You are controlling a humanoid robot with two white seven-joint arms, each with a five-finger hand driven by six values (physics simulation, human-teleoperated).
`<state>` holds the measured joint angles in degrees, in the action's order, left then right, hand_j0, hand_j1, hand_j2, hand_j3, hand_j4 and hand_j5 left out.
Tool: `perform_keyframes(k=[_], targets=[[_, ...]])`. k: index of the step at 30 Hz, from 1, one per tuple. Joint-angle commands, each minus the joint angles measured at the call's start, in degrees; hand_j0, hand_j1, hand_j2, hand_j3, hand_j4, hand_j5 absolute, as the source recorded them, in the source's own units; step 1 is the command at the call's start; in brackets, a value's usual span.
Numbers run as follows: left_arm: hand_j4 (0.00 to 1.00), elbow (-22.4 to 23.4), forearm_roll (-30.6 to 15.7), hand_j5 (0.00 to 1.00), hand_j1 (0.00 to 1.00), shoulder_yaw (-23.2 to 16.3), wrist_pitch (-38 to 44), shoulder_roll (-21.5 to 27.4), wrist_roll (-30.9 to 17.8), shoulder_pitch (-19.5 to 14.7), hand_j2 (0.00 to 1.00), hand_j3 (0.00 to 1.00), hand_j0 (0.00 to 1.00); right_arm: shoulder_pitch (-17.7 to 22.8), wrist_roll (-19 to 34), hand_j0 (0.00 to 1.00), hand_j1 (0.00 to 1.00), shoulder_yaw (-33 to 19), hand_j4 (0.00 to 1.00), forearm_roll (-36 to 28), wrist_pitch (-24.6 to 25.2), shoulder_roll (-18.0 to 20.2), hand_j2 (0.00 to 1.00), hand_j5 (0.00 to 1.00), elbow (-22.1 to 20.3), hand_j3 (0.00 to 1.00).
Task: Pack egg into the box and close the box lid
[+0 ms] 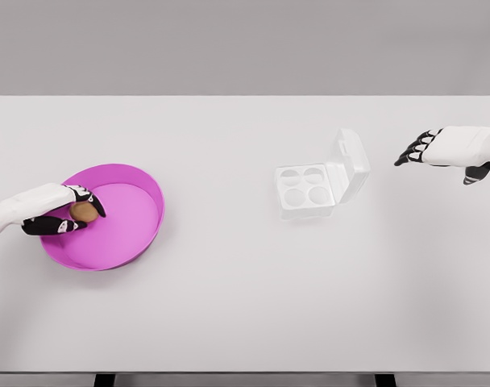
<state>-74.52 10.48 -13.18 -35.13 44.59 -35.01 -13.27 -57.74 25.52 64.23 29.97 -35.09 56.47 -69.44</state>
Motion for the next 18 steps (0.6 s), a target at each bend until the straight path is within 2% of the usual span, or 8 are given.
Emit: perform_keyframes(k=[1,18], targets=[[0.45,-0.01,-0.37,0.45,0.45,0.0,0.13,0.06,0.01,0.0,0.45,0.45,0.45,0.0,-0.03,1.0,1.0,-0.07,1.0,-0.17,0.09,0.04,1.0,1.0,0.0,1.0],[0.4,-1.42,-0.64,0.4,0.4,0.0,0.13,0.06,0.01,-0.18,0.4,0.4,0.4,0.0,0.06,1.0,1.0,-0.07,1.0,-0.17,0.09,-0.04,1.0,1.0,0.0,1.0]])
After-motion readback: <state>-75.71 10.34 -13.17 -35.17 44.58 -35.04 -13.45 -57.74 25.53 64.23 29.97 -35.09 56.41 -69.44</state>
